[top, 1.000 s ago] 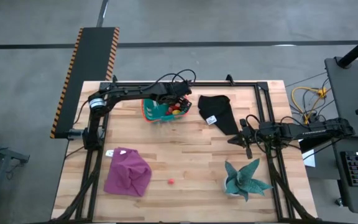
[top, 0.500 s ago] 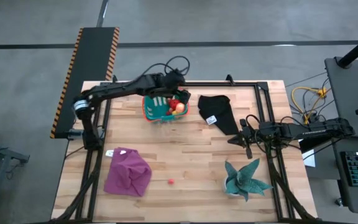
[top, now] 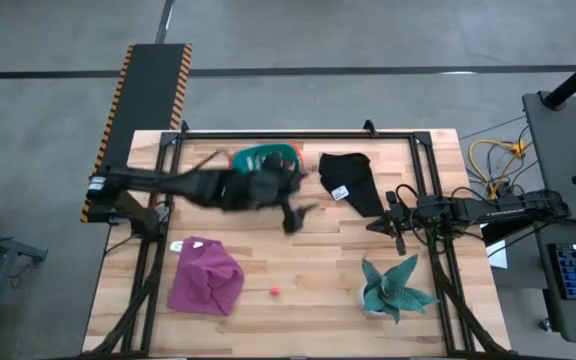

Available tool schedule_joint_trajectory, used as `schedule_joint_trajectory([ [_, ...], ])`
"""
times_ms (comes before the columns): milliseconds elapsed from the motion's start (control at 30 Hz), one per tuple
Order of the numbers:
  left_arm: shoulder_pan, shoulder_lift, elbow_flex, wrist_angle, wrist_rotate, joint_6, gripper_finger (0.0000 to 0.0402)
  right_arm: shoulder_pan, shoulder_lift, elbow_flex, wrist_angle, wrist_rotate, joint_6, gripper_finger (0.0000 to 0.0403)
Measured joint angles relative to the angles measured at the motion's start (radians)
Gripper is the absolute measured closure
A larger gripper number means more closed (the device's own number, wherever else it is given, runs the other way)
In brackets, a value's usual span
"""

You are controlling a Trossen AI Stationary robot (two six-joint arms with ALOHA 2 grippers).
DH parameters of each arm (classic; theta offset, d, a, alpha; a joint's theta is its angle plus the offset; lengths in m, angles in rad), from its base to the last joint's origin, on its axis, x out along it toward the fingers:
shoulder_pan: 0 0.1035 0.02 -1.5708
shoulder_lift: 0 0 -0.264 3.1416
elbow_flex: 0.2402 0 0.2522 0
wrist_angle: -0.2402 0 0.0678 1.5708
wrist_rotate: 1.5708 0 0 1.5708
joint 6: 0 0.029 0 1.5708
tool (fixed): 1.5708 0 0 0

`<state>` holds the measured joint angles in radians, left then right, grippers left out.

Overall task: Pick and placing Produce into tupperware
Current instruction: Put the small pink peach into the basket

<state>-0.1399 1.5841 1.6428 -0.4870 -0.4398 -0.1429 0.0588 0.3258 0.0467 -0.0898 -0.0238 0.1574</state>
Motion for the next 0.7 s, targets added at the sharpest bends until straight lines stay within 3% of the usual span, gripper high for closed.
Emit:
schedule_joint_trajectory([
  [200,-0.224,0.018,-0.012,0.012,-0.159,0.021,0.0056,0.000,0.010,0.000,-0.002,0.000,0.000,0.0394],
  [367,-0.350,0.103,-0.017,0.009,-0.242,0.018,0.0056,0.000,0.010,0.000,-0.001,0.000,0.000,0.0394],
  [500,-0.407,0.200,-0.017,0.007,-0.304,0.007,0.0056,0.000,0.012,0.000,-0.001,0.000,0.000,0.0394],
  [700,-0.440,0.324,-0.015,-0.037,-0.298,-0.079,0.0056,0.000,0.012,0.000,-0.001,0.000,0.000,0.0394],
])
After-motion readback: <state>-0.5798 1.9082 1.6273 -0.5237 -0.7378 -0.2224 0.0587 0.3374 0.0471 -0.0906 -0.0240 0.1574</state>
